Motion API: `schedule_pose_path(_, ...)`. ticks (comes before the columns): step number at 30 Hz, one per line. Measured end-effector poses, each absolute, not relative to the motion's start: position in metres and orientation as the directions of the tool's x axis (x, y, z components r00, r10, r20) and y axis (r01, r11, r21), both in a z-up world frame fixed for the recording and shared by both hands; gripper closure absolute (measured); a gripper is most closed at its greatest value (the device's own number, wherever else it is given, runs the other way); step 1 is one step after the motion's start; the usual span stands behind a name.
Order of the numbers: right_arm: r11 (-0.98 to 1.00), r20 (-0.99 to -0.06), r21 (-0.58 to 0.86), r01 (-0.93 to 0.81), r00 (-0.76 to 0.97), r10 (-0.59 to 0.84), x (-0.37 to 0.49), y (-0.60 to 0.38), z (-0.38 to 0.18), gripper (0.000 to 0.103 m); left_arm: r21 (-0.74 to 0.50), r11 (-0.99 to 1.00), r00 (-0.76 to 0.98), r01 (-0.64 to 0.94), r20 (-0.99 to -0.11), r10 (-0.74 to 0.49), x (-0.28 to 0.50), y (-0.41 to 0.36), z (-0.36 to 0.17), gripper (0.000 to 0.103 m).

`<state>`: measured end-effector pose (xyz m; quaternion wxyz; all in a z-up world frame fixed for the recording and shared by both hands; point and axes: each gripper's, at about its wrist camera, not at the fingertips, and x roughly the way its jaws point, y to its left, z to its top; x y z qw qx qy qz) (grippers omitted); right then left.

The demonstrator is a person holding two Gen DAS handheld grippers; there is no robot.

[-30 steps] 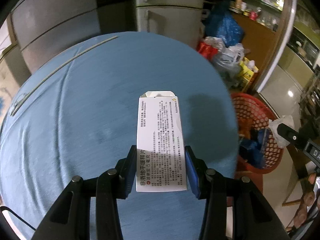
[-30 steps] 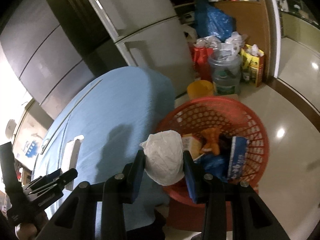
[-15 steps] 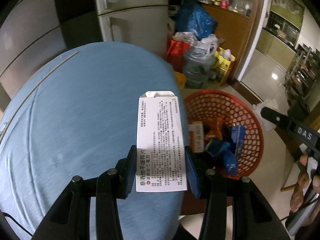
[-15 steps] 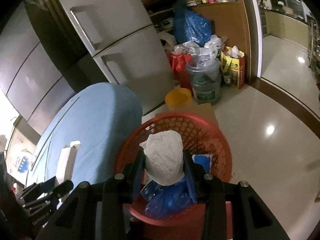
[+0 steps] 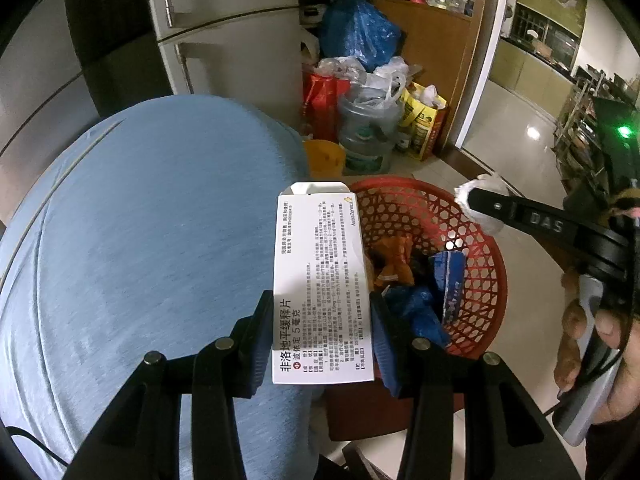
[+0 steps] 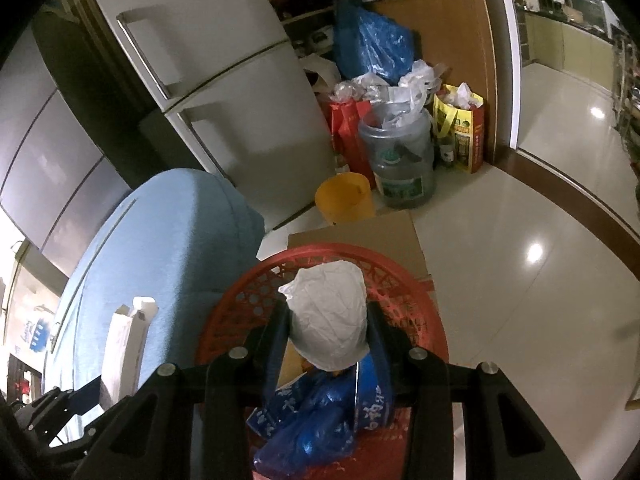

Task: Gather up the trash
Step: 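Open both tools over the red basket to drop the tissue and box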

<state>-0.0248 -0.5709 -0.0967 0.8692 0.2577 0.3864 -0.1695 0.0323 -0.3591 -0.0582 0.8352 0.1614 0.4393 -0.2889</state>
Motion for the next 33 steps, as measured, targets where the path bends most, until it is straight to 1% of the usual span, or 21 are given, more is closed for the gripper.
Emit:
schedule_pose_path(1, 0.811, -0.768, 0.318, 0.492, 0.635, -0.084, -0.022, -0.572, -0.1, 0.059, 0.017, 0.781, 0.447, 0.625, -0.827, -0.34, 0.033, -0.359, -0.058, 0.056)
schedule_pose_path(2, 0.808, -0.773, 0.32, 0.494, 0.629, -0.078, -0.02, -0.574, -0.102, 0.053, 0.016, 0.78, 0.446, 0.625, -0.828, -0.34, 0.033, -0.36, -0.058, 0.056)
schedule_pose_path(4, 0.799, -0.783, 0.323, 0.507, 0.618, -0.076, -0.019, -0.578, -0.106, 0.047, 0.015, 0.779, 0.444, 0.627, -0.828, -0.341, 0.033, -0.362, -0.058, 0.056)
schedule_pose_path(13, 0.776, -0.777, 0.342, 0.531, 0.623, -0.084, -0.04, -0.58, -0.106, 0.046, 0.016, 0.768, 0.426, 0.641, -0.839, -0.338, 0.036, -0.37, -0.063, 0.056)
schedule_pose_path(26, 0.739, -0.75, 0.383, 0.554, 0.653, -0.1, -0.074, -0.586, -0.093, 0.046, 0.019, 0.733, 0.386, 0.68, -0.859, -0.336, 0.034, -0.404, -0.073, 0.056)
schedule_pose_path(33, 0.734, -0.742, 0.387, 0.558, 0.661, -0.111, -0.081, -0.588, -0.087, 0.046, 0.029, 0.725, 0.368, 0.688, -0.876, -0.313, 0.039, -0.417, -0.079, 0.055)
